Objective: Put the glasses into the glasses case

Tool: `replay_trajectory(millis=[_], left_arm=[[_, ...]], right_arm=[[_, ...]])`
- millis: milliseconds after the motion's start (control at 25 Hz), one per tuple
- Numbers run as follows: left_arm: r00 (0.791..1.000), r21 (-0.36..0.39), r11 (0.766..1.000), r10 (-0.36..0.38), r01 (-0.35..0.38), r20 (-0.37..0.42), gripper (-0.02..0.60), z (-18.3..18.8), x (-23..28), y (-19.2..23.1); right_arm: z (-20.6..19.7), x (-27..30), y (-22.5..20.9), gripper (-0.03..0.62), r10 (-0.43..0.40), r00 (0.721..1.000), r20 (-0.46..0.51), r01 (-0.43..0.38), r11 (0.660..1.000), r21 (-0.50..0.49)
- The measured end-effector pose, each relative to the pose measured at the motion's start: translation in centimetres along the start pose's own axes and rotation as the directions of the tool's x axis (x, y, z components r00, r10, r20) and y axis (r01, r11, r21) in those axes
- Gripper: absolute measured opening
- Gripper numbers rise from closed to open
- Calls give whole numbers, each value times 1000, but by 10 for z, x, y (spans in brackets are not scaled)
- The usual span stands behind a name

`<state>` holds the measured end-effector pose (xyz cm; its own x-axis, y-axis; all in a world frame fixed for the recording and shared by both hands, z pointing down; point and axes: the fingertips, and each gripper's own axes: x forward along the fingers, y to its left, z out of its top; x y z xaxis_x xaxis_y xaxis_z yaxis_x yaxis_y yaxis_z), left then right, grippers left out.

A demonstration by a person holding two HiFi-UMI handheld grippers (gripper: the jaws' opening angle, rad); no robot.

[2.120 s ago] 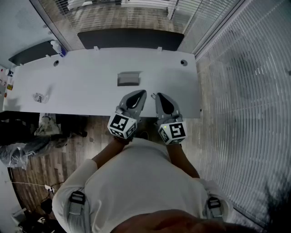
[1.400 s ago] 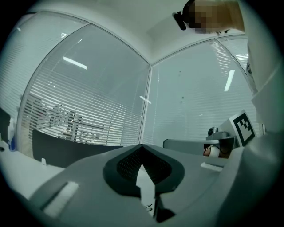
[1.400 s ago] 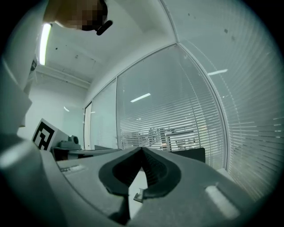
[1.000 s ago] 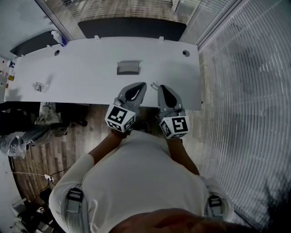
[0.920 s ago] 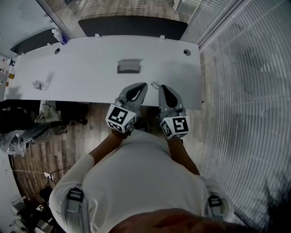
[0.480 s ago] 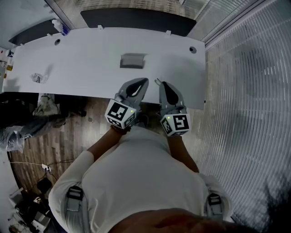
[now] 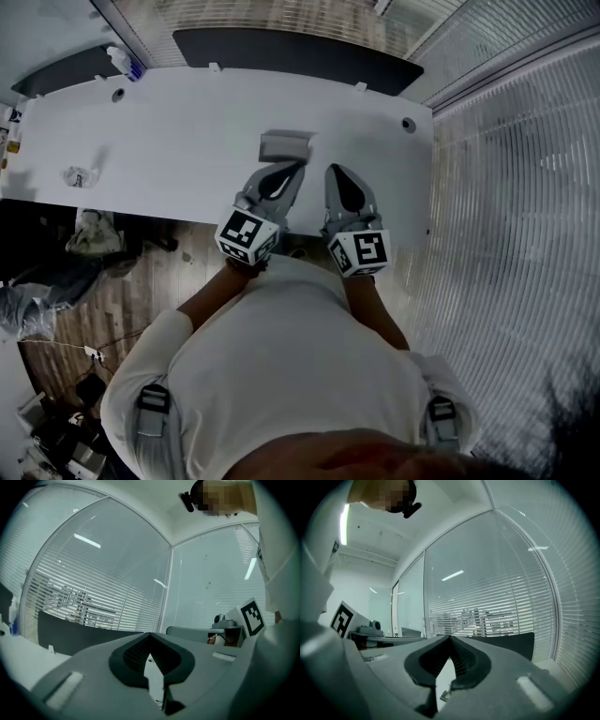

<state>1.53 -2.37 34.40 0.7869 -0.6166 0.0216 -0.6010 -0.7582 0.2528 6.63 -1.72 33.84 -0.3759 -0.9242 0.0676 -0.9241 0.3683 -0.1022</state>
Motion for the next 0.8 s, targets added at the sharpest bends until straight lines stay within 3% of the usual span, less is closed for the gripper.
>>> replay_trajectory(millis=[480,800], left_arm=[[997,30,997,-67,68,-24,2,6,49,-5],[995,-12,997,-75,75,-62,2,-11,61,-10]], right_arm=[[12,6,-47,2,-51,999,-3,51,999,-5],[-8,5,-53,2,-45,997,-57,45,999,3]])
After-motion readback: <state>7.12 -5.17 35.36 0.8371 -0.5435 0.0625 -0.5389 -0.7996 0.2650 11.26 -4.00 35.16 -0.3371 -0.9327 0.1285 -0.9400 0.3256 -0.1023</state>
